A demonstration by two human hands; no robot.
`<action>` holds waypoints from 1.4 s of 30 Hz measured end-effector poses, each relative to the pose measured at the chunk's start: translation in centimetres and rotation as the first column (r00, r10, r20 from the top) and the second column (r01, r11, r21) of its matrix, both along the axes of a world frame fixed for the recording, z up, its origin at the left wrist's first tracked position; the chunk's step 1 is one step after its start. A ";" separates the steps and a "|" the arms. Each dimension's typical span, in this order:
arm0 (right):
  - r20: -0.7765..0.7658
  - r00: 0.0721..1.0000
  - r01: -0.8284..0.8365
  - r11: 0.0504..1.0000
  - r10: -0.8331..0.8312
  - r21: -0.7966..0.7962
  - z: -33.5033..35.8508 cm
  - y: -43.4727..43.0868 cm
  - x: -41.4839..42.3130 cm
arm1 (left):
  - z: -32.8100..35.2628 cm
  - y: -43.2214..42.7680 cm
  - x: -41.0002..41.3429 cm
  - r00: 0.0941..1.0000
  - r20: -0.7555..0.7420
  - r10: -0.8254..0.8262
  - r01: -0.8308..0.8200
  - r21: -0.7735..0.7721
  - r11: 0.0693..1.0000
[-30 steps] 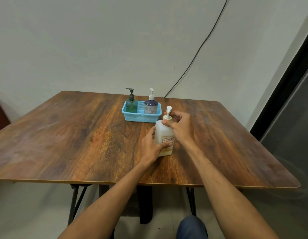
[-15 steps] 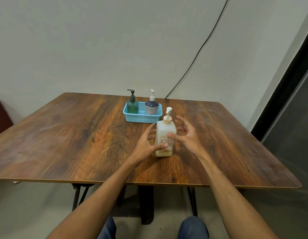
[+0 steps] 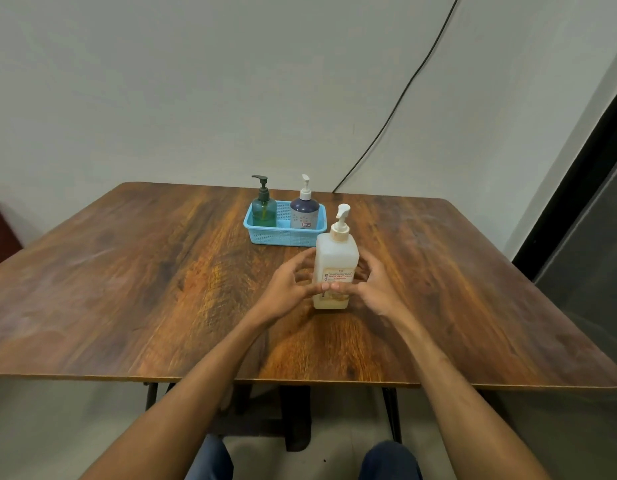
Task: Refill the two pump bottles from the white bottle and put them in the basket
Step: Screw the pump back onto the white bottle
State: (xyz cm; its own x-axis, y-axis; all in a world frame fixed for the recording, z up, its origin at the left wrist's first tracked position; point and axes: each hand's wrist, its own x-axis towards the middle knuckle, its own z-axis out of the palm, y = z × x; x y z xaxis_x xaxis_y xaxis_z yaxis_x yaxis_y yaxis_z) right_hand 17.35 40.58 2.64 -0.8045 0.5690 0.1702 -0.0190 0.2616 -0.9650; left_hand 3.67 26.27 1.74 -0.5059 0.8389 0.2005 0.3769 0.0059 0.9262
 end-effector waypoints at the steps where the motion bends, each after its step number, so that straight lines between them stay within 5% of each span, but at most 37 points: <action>1: -0.011 1.000 0.008 1.000 -0.008 0.009 0.5 0.6 -0.4 | 0.5 0.6 -0.4 1.000 -0.010 -0.007 0.007 0.006 1.000; 12: -0.066 0.990 0.130 0.991 -0.127 0.032 6.0 13.5 -7.3 | 6.2 14.8 -7.8 0.998 -0.053 -0.033 0.036 0.056 0.998; 22: 0.085 0.973 0.221 0.973 -0.216 -0.064 11.3 26.3 -8.8 | 11.2 29.5 -9.6 0.997 0.033 -0.076 0.077 -0.043 0.996; 29: 0.170 0.948 0.283 0.956 -0.268 -0.074 10.1 35.3 -8.7 | 8.7 40.3 -9.5 0.991 0.102 -0.085 0.097 -0.111 0.989; 42: 0.306 0.846 0.357 0.890 -0.437 0.282 5.4 44.7 -7.7 | 1.9 51.7 -8.8 0.992 0.087 -0.087 0.099 -0.148 0.984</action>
